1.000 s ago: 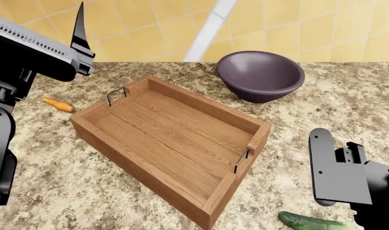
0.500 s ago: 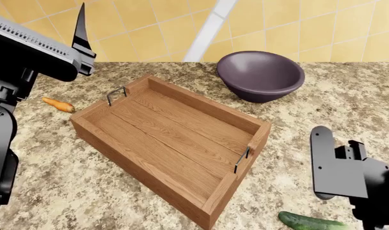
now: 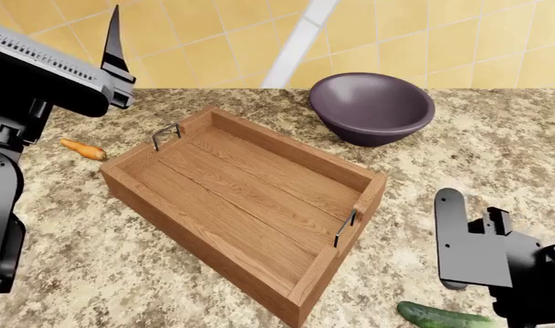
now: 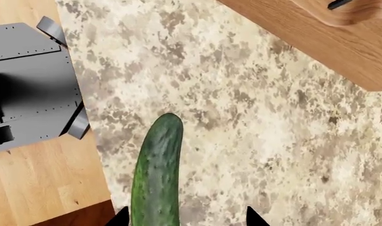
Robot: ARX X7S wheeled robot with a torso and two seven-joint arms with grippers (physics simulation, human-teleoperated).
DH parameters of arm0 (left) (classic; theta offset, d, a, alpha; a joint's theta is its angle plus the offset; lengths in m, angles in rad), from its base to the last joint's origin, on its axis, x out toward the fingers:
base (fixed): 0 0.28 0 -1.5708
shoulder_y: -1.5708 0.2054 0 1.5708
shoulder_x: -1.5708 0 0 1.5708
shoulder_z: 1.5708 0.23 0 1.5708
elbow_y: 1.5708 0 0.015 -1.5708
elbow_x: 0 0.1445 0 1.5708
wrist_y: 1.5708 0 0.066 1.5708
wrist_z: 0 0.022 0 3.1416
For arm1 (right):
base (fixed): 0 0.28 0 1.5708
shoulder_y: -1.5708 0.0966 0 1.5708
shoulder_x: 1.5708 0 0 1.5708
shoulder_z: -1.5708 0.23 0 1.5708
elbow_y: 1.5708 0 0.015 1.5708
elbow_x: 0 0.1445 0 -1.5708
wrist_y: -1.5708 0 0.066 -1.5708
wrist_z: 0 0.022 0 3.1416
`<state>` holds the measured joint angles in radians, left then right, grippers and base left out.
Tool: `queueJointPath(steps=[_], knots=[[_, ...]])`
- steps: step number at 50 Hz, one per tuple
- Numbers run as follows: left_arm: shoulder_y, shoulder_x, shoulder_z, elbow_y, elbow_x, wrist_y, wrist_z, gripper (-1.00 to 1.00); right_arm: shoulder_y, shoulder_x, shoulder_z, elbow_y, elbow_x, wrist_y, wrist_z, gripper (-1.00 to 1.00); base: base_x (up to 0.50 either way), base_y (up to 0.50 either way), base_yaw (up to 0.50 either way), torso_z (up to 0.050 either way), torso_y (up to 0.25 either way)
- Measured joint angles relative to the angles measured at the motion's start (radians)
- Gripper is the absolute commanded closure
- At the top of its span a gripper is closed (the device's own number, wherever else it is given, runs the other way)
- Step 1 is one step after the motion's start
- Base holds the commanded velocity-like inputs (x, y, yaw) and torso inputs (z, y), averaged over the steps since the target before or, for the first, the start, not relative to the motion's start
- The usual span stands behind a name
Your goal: Place the two vegetables and bowl onto the tray for setting up a vegetable dip station.
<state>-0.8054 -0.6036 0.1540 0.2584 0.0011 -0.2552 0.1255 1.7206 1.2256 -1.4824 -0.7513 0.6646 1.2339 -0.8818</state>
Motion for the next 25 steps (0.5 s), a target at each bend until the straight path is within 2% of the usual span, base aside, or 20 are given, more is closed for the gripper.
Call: queueJointPath(steps=[25], knots=[[-0.011,0.005,0.008,-0.018,-0.001,0.011,-0.003,-1.00,0.019,-0.029,0.036,0.022,0.020,-0.001,0.008,1.00,0.00,0.00,0.00,0.000,0.000]])
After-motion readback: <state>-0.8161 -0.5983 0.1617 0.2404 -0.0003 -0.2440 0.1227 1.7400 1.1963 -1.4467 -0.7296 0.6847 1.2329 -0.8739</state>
